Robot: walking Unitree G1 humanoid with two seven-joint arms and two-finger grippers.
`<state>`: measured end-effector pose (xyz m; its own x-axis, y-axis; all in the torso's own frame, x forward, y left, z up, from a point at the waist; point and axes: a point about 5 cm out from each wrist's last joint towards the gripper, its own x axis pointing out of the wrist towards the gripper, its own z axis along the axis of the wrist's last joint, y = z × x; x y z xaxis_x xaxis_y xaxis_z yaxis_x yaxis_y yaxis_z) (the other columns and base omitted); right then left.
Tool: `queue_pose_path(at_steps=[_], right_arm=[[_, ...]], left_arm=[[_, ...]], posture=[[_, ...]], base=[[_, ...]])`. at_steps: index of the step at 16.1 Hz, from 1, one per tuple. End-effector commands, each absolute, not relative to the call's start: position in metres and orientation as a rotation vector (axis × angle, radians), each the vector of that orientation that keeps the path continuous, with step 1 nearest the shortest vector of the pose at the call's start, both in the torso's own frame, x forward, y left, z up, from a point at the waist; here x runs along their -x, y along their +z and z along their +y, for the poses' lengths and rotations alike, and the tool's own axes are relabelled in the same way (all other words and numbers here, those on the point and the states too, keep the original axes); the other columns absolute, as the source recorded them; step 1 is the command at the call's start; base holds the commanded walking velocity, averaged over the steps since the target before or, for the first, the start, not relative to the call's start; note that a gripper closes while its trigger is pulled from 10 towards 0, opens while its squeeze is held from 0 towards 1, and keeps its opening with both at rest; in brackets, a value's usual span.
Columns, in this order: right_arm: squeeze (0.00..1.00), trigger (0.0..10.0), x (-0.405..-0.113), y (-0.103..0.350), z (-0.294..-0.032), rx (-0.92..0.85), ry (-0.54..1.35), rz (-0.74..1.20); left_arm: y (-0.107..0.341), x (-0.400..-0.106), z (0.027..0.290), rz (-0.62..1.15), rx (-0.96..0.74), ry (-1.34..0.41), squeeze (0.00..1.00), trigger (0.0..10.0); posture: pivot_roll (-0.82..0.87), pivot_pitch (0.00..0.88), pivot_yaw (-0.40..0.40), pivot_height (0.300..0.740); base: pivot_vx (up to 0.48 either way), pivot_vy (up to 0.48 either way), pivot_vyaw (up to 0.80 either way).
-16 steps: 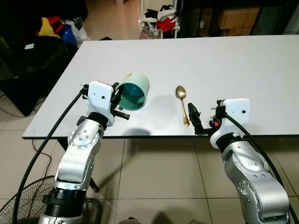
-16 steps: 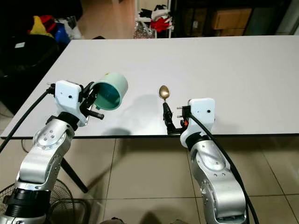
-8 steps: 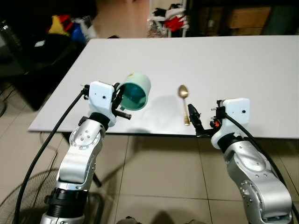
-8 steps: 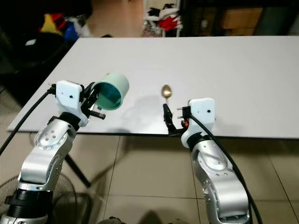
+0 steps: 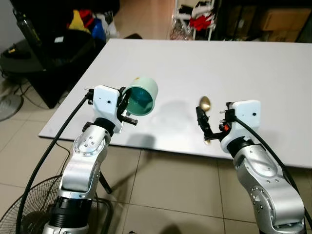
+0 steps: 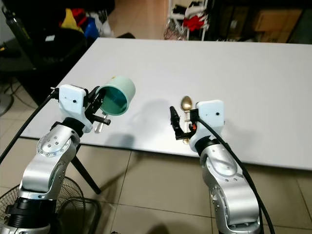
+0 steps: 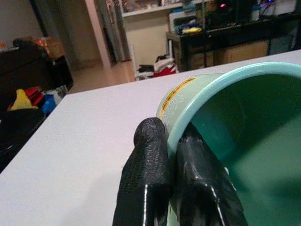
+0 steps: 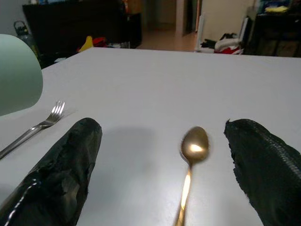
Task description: Setting the table
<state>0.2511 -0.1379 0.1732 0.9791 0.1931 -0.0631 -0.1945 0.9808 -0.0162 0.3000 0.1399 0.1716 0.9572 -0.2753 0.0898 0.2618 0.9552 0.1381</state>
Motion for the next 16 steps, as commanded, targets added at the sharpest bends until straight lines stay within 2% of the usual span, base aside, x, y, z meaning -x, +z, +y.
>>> queue_pose_path(at_steps=[1, 16], right_arm=[[0.00, 10.0, -0.2514, 0.1723, -0.1348, 0.013, 0.216, 0.067], [0.00, 10.0, -0.2474, 0.1696, -0.1348, 0.029, 0.227, 0.075]], left_arm=[[0.1742, -0.3017, 0.1427, -0.119, -0.129, -0.268, 0.00, 10.0], [0.1714, -0.3049, 0.1418, -0.115, -0.117, -0.277, 0.00, 10.0]], posture=[[0.05, 0.000, 0.087, 0.727], [0.03, 0.000, 0.101, 0.727]], base=[[0.326, 0.000, 0.00], [0.325, 0.000, 0.00]])
